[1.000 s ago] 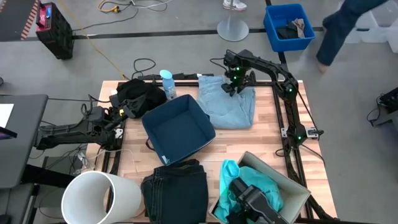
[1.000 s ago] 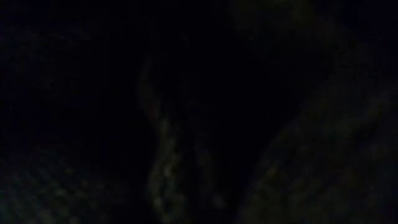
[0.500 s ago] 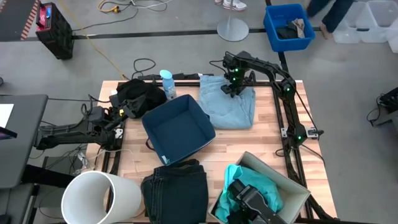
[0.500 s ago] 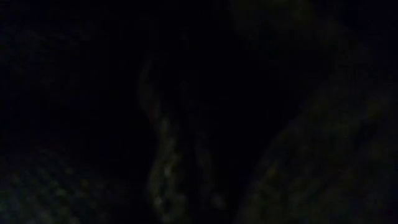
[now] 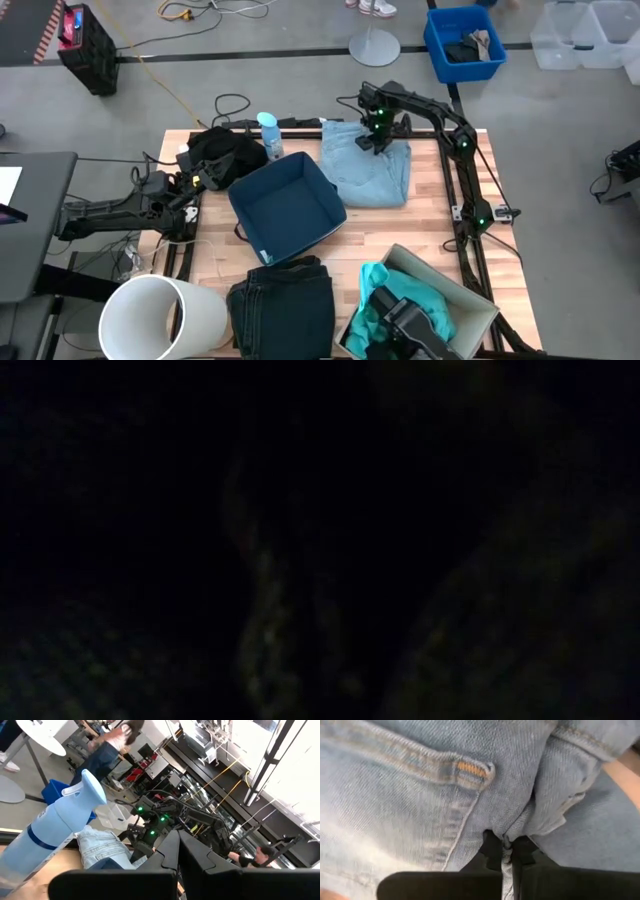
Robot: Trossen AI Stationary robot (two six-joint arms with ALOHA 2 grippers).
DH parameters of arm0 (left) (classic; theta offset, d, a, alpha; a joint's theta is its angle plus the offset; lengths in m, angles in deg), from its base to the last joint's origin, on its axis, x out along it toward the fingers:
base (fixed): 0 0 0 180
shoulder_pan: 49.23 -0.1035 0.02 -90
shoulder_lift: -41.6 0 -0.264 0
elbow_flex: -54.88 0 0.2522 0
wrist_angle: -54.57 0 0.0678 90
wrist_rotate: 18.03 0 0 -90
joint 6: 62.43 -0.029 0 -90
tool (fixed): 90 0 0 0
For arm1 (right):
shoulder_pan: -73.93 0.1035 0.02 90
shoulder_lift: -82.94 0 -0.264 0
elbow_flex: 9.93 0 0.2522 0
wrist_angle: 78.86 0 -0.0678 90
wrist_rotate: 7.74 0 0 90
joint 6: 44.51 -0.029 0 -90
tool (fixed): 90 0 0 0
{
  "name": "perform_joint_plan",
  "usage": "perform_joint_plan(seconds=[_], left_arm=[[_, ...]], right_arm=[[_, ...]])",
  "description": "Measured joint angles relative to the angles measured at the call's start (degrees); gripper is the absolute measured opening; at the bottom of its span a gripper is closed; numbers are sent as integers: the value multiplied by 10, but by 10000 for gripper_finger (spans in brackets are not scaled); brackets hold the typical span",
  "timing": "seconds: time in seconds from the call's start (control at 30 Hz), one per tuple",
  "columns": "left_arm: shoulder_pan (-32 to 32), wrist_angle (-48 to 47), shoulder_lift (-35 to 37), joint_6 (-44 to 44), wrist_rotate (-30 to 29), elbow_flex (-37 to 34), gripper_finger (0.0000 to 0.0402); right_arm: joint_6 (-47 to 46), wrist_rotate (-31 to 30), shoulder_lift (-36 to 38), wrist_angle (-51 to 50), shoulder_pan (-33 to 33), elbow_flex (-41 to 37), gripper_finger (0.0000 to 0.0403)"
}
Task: Sort clothes
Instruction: Put the blue pants into the brown laundry organizer
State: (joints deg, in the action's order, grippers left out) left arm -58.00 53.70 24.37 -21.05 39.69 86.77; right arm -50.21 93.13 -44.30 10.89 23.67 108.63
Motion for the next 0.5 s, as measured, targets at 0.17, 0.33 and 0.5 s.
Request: perform_joint_plan(seconds=[0.17, 0.33, 0.5], left_arm=[[0, 0, 0, 0, 0, 0, 0], [0, 0, 0, 0, 0, 0, 0], [0, 0, 0, 0, 0, 0, 0]], right_arm=[[-4, -9, 60, -14, 1, 20, 5], [-19, -11, 129, -22, 1, 24, 5], [-30, -9, 197, -50, 1, 25, 5]])
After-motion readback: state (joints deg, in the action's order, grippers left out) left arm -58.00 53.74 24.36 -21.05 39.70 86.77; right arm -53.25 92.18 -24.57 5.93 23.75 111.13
